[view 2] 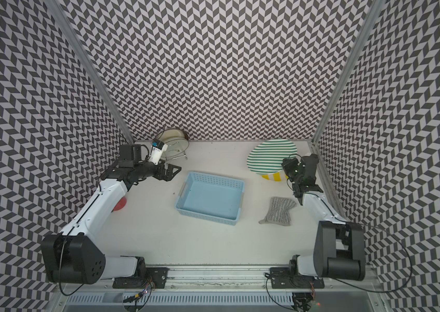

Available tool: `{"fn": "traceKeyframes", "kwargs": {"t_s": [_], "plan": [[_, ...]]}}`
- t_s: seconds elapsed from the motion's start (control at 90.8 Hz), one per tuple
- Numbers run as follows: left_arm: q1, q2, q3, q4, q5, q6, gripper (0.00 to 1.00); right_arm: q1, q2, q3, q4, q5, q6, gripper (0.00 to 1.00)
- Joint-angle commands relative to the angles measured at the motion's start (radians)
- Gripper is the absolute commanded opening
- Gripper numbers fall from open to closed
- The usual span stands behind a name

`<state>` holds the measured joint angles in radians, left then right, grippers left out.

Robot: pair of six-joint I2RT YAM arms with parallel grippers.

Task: Wipe the wet plate dry
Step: Place the plate on the plate.

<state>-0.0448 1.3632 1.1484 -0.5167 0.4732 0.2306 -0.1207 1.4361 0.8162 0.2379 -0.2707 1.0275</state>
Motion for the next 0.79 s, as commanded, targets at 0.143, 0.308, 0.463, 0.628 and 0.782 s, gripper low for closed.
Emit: {"fn": "traceKeyframes", "kwargs": {"t_s": [0.143, 0.308, 0.463, 0.628, 0.782], "plan": [[0.018, -0.038, -0.090, 0.069, -0.040, 0.042, 1.00, -0.088, 0.226, 0.100, 0.234, -0.156, 0.025, 0.00], [0.020, -0.041, -0.115, 0.086, -0.025, 0.024, 1.00, -0.097, 0.351, 0.171, 0.242, -0.175, -0.003, 0.00], [0.020, -0.048, -0.129, 0.093, -0.011, 0.012, 1.00, -0.099, 0.449, 0.243, 0.230, -0.190, -0.016, 0.00], [0.022, -0.055, -0.129, 0.090, -0.016, 0.012, 1.00, -0.104, 0.514, 0.285, 0.194, -0.200, -0.028, 0.00], [0.022, -0.059, -0.131, 0.089, -0.014, 0.009, 1.00, -0.113, 0.529, 0.264, 0.167, -0.194, -0.049, 0.10]]}}
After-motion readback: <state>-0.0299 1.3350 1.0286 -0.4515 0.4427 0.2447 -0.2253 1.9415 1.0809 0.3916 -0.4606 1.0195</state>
